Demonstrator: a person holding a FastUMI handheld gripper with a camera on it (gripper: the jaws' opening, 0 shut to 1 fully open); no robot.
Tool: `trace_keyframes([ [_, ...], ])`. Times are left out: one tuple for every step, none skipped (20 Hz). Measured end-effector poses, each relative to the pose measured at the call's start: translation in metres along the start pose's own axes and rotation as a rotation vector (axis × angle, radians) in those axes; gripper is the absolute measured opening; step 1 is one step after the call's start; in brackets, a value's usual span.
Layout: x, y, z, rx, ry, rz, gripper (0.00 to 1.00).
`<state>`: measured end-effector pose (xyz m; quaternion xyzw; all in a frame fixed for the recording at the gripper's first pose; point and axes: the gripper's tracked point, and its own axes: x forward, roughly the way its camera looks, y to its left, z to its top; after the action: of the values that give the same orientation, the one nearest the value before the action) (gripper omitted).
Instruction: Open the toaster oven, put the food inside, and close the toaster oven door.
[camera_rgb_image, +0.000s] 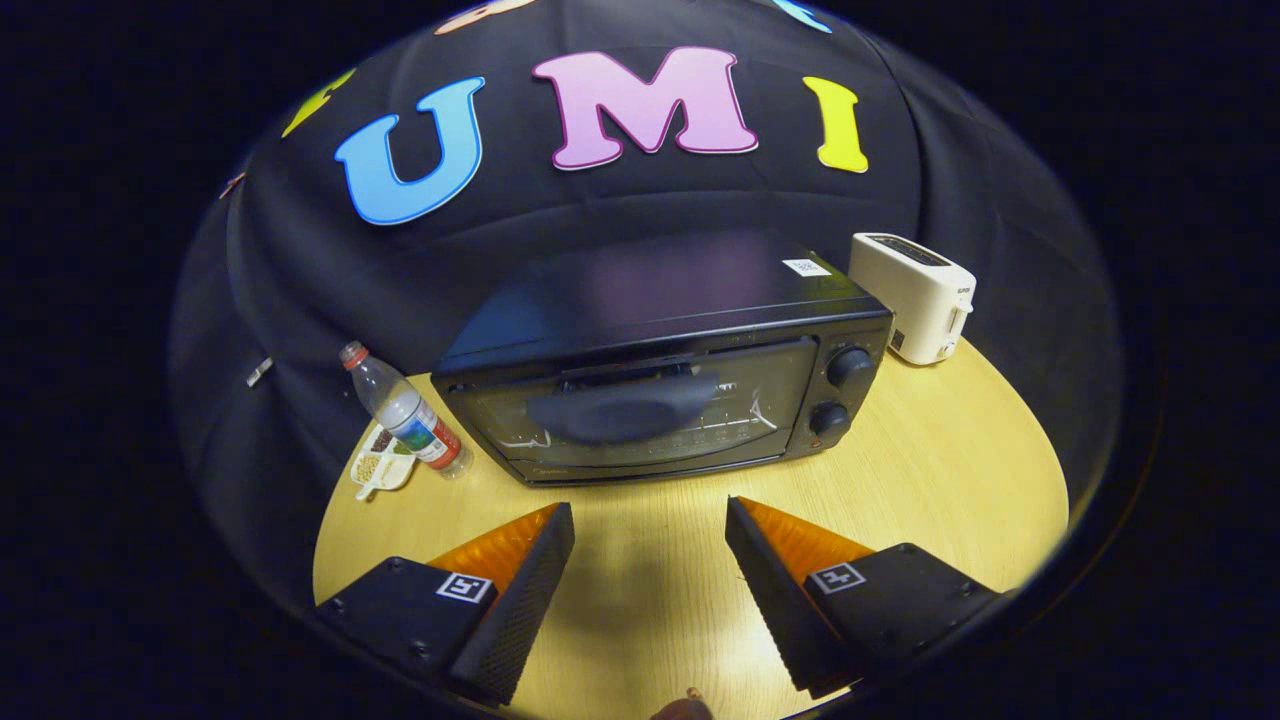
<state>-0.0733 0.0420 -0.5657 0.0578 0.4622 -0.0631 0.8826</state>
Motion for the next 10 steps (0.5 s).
trace_keyframes([
  [-0.006, -0.001, 0.009, 0.002, -0.02, 0.003, 0.99],
  [-0.015, -0.003, 0.018, -0.005, -0.038, 0.009, 0.98],
  [-0.026, -0.005, 0.032, -0.02, -0.069, 0.011, 0.99],
  [-0.038, -0.006, 0.047, -0.03, -0.114, 0.013, 0.99],
  [-0.048, -0.004, 0.061, -0.022, -0.159, 0.029, 0.99],
  [-0.061, 0.002, 0.072, -0.005, -0.182, 0.061, 0.98],
  [-0.073, 0.004, 0.079, -0.01, -0.205, 0.079, 0.98],
  [-0.088, 0.001, 0.09, -0.046, -0.238, 0.077, 0.98],
  [-0.102, -0.004, 0.101, -0.095, -0.279, 0.072, 0.98],
  [-0.119, -0.006, 0.115, -0.141, -0.32, 0.073, 0.99],
])
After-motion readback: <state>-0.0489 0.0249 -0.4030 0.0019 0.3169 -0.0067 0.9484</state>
